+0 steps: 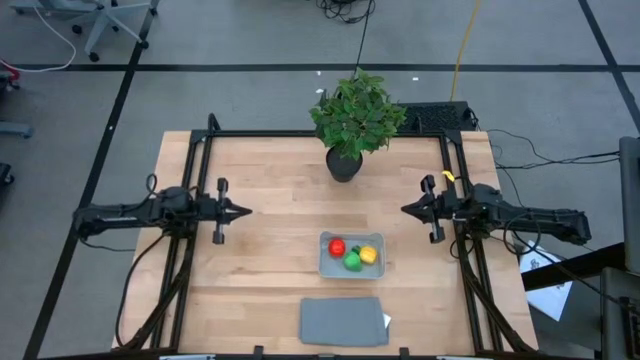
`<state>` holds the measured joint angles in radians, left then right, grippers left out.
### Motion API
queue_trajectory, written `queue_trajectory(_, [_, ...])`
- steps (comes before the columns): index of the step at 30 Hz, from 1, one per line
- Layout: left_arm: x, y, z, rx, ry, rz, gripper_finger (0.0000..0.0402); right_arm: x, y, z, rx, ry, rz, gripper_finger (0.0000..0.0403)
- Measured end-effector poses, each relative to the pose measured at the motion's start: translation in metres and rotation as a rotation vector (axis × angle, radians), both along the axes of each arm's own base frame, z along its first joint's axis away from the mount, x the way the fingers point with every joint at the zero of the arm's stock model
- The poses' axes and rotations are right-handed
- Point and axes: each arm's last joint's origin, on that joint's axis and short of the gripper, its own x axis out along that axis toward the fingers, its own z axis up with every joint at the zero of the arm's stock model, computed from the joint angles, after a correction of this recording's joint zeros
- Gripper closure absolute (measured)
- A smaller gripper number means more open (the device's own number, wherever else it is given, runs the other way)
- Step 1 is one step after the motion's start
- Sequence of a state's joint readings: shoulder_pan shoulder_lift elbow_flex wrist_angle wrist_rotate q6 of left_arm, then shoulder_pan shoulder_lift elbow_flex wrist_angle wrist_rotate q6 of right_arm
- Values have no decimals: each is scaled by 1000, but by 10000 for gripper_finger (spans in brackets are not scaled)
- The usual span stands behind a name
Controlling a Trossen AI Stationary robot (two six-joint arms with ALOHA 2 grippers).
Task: Pick and placing Produce into tupperware
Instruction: Return to Home Position
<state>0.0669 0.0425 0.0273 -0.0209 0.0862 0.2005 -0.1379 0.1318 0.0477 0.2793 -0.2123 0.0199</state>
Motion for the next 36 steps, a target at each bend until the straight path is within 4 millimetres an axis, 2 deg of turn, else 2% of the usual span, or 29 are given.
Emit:
queue_trajectory(5, [4, -3, -4, -15, 55, -108, 401, 0, 0, -3, 5, 31, 1, 403])
queue_trajectory(11, [9, -2, -12, -39, 139, -93, 401, 1, 0, -5, 9, 53, 0, 403])
queue_trajectory(36, [10, -2, -14, -47, 124, -85, 399, 1, 0, -4, 11, 45, 2, 403])
